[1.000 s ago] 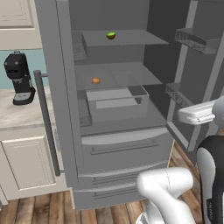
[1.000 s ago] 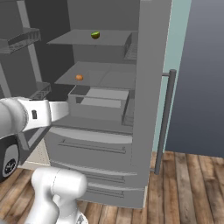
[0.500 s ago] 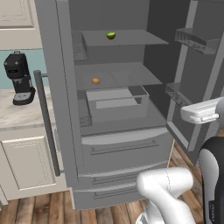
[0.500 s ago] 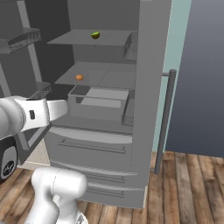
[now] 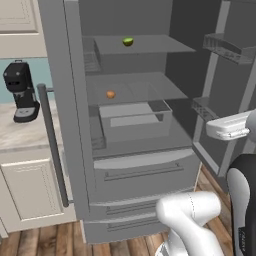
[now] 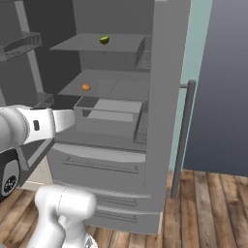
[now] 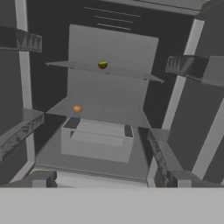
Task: Retrieve the kiwi and tangerine from the fridge and place them into the bowl on the dining table.
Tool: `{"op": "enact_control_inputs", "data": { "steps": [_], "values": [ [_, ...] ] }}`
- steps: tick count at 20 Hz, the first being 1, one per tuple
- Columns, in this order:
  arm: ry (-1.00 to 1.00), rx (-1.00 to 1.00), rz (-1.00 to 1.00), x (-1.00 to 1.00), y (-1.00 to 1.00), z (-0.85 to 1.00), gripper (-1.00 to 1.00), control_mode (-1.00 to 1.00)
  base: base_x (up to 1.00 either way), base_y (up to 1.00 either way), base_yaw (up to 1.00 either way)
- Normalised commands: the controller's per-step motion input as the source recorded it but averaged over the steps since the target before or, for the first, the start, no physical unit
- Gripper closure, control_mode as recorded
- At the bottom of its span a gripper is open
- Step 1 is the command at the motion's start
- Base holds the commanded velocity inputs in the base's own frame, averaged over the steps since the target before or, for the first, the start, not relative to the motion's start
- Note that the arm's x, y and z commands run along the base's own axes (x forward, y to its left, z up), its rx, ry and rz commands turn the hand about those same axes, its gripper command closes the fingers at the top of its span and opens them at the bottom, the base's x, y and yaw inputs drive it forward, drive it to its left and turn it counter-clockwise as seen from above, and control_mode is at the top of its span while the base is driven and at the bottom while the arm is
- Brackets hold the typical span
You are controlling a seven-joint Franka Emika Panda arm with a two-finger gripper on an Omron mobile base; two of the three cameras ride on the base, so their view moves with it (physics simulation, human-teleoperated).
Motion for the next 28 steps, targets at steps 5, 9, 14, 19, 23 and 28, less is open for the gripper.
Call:
{"op": "enact_control_inputs", "data": {
  "steps": [5,9,14,19,23,28],
  "values": [
    [0.0,0.0,0.0,0.0,0.0,0.0,-1.0,1.0,0.45,0.02,0.0],
    [0.0,0.0,0.0,0.0,0.0,0.0,-1.0,1.0,0.62,0.1,0.0],
    [0.0,0.0,0.0,0.0,0.0,0.0,-1.0,1.0,0.84,0.13,0.0],
    [0.0,0.0,0.0,0.0,0.0,0.0,-1.0,1.0,0.96,0.11,0.0],
    [0.0,0.0,0.0,0.0,0.0,0.0,-1.0,1.0,1.0,0.11,0.0],
    [0.0,0.0,0.0,0.0,0.0,0.0,-1.0,1.0,0.94,0.13,0.0]
  ]
}}
